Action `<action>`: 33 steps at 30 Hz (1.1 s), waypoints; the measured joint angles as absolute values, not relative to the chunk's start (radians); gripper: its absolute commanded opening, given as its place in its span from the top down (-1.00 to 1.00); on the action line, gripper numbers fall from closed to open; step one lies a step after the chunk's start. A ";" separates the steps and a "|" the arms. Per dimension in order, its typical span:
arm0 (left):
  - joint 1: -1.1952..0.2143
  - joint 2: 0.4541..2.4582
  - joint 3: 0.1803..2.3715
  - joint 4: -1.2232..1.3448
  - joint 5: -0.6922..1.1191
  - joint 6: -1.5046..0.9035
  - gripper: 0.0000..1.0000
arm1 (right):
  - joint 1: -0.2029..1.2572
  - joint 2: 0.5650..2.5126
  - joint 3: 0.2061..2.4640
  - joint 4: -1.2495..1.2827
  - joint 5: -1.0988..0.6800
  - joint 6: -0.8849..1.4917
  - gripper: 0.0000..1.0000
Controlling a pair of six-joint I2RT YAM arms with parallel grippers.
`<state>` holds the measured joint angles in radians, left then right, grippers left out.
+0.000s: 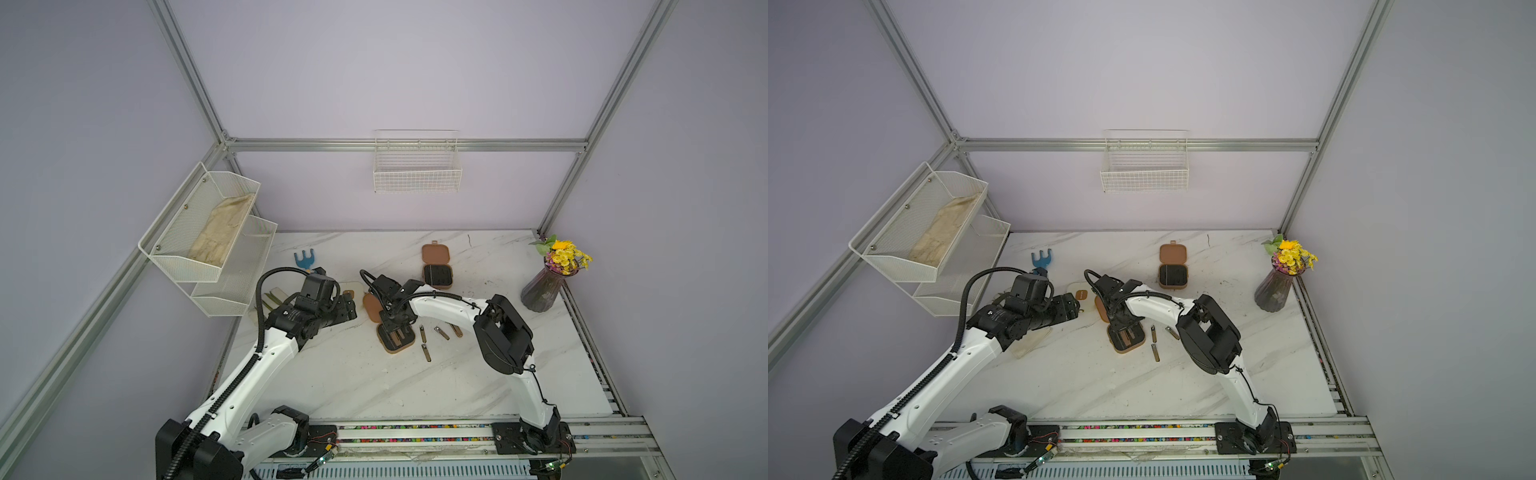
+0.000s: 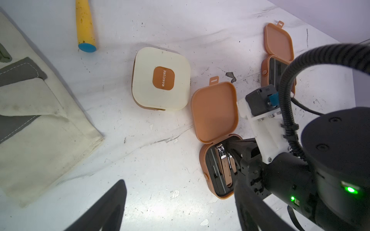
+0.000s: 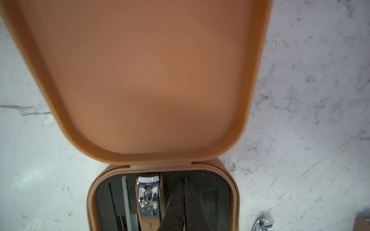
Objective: Organize nail clipper sets
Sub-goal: Place the nail clipper in the storage box, then pick up the nail clipper from the center of the board.
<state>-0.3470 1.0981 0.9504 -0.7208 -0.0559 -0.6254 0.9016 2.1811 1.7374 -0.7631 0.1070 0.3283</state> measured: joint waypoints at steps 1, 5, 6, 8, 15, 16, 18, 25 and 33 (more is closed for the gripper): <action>-0.347 1.098 0.950 -0.721 -0.056 -0.625 -0.67 | 0.902 2.186 1.760 -0.777 0.109 0.328 0.84; -0.347 1.095 0.950 -0.721 -0.056 -0.625 -0.67 | 0.901 2.188 1.848 -0.794 0.111 0.327 0.84; -0.347 1.095 0.950 -0.720 -0.056 -0.625 -0.67 | 0.901 2.187 1.863 -0.793 0.112 0.328 0.84; -0.347 1.095 0.950 -0.720 -0.056 -0.625 -0.67 | 0.901 2.182 1.882 -0.794 0.115 0.327 0.83; -0.347 1.093 0.950 -0.721 -0.056 -0.625 -0.67 | 0.884 2.080 1.761 -0.805 0.143 0.315 0.67; -0.347 1.091 0.950 -0.720 -0.056 -0.625 -0.67 | 0.871 2.047 1.721 -0.806 0.143 0.307 0.64; -0.347 1.084 0.950 -0.721 -0.057 -0.624 -0.67 | 0.838 1.979 1.644 -0.811 0.141 0.287 0.55; -0.347 1.042 0.950 -0.720 -0.070 -0.624 -0.68 | 0.713 1.807 1.439 -0.827 0.140 0.175 0.13; -0.347 1.035 0.950 -0.720 -0.076 -0.624 -0.67 | 0.683 1.813 1.337 -0.819 0.096 0.069 0.02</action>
